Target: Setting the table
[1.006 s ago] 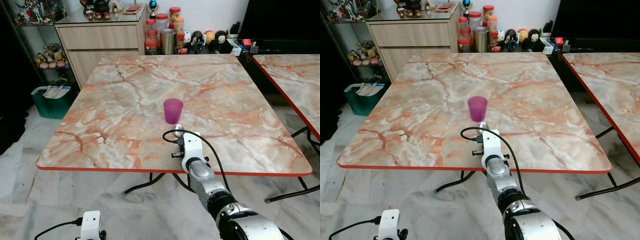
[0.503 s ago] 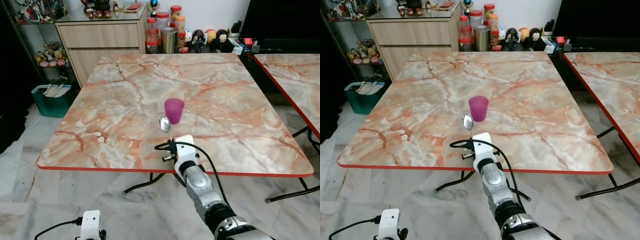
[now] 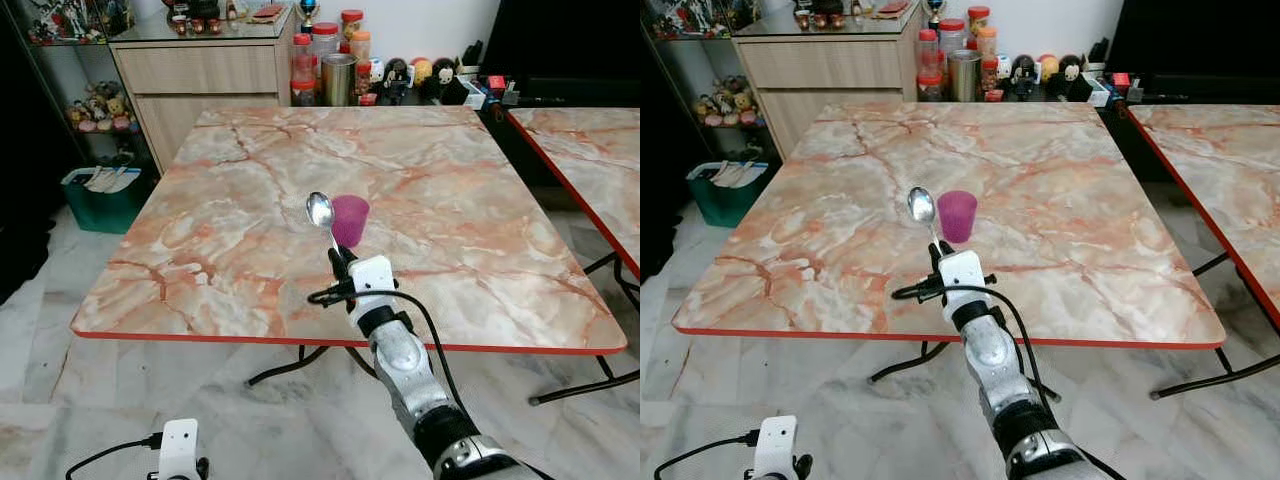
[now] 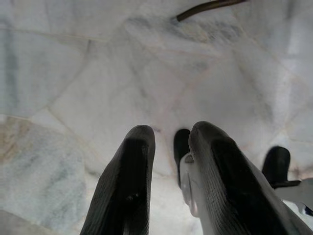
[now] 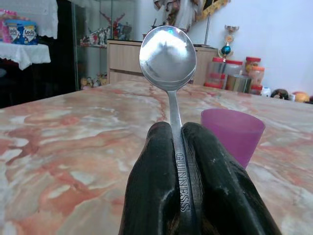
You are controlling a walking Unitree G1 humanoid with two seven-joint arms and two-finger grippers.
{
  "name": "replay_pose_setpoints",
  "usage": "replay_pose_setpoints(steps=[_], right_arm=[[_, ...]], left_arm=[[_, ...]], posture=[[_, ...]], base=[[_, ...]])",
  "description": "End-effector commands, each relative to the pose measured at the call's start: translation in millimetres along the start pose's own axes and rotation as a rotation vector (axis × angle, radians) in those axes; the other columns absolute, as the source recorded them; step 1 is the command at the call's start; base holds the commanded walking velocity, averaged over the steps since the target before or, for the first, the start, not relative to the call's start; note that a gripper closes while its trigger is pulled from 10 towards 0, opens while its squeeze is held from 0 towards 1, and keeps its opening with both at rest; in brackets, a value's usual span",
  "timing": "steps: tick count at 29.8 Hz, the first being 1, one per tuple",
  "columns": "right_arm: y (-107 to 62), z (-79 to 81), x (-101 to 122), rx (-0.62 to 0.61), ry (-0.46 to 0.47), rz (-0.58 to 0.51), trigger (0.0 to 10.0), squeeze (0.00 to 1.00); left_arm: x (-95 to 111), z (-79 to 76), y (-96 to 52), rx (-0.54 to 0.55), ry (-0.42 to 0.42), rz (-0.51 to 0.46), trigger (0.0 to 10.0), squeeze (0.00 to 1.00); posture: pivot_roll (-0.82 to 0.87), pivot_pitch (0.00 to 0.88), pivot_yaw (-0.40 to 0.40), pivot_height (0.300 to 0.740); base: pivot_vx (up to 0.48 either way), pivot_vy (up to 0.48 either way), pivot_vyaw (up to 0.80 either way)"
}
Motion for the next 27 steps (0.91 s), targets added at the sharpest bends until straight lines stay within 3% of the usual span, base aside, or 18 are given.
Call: replay_pose_setpoints(steps=[1,27], right_arm=[[1.3,1.1,7,-0.002,-0.005,-0.037,10.0,0.00],[1.1,-9.7,10,-0.064,-0.042,-0.050,10.0,0.00]], left_arm=[[0,2.9,0.0,0.011,0.001,-0.001,10.0,0.00],[-1,3.1,-0.3,0.009,0.007,-0.001,10.0,0.00]], posture=[[0.01,0.000,-0.001,0.719],[0.00,0.000,0.007,0.719]], base=[[0.000,-0.345,0.00],[0.000,-0.343,0.00]])
Point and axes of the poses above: a point about 5 cm out from each wrist's last joint towards the gripper, its own y axis pointing out of the wrist towards the gripper, its own x axis along the axis of the wrist's last joint, z = x × y, the point moved 4 cm from there along y, pointing out of the wrist towards the gripper, and after that the axes turned 11 degrees about y, right-handed, at the moved point
